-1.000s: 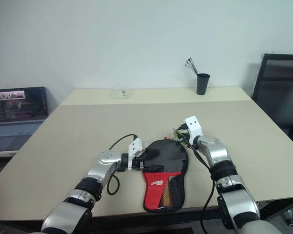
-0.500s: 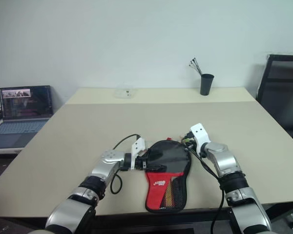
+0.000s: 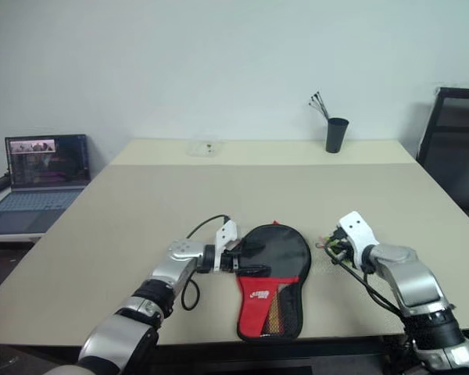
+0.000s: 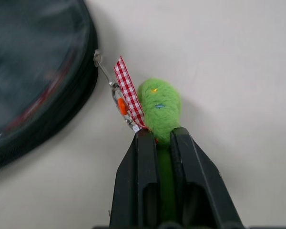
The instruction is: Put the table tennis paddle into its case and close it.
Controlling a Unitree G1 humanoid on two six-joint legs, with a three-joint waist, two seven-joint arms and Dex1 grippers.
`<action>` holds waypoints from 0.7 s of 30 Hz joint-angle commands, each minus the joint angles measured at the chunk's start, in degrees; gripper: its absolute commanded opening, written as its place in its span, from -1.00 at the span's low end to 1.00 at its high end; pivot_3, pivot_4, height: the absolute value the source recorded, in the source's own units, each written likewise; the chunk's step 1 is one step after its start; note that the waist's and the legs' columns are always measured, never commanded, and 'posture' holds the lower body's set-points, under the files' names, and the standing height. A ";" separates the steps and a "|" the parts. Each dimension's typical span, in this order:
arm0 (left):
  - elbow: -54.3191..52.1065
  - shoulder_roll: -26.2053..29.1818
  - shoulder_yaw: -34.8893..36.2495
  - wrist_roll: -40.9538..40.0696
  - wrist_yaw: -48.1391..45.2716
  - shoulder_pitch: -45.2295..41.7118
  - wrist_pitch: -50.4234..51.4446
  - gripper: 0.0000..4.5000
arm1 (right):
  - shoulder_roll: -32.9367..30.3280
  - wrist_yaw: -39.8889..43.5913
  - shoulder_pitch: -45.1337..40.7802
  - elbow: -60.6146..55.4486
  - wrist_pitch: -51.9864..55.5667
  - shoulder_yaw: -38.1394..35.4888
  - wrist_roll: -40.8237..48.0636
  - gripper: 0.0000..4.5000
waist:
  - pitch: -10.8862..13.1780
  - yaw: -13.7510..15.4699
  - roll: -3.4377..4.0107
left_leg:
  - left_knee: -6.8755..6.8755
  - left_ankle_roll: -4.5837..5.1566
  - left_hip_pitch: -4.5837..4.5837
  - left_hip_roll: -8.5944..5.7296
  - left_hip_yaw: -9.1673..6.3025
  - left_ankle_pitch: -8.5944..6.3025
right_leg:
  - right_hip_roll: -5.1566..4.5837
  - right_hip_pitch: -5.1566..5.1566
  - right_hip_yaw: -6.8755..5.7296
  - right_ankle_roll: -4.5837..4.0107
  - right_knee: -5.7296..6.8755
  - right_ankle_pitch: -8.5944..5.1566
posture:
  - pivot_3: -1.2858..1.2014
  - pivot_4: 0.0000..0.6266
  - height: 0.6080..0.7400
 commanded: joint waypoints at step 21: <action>7.84 -2.27 -4.73 9.29 -0.44 0.50 -0.43 0.80 | -12.89 5.02 19.18 -30.01 12.27 -5.90 13.13 -1.00 | -0.03 0.19 -0.07 | 0.13 0.56 -0.36 -0.38 -0.23 -0.33 | -0.86 0.11 -0.50 0.34 -1.03 0.06 | 0.03 -0.52 1.00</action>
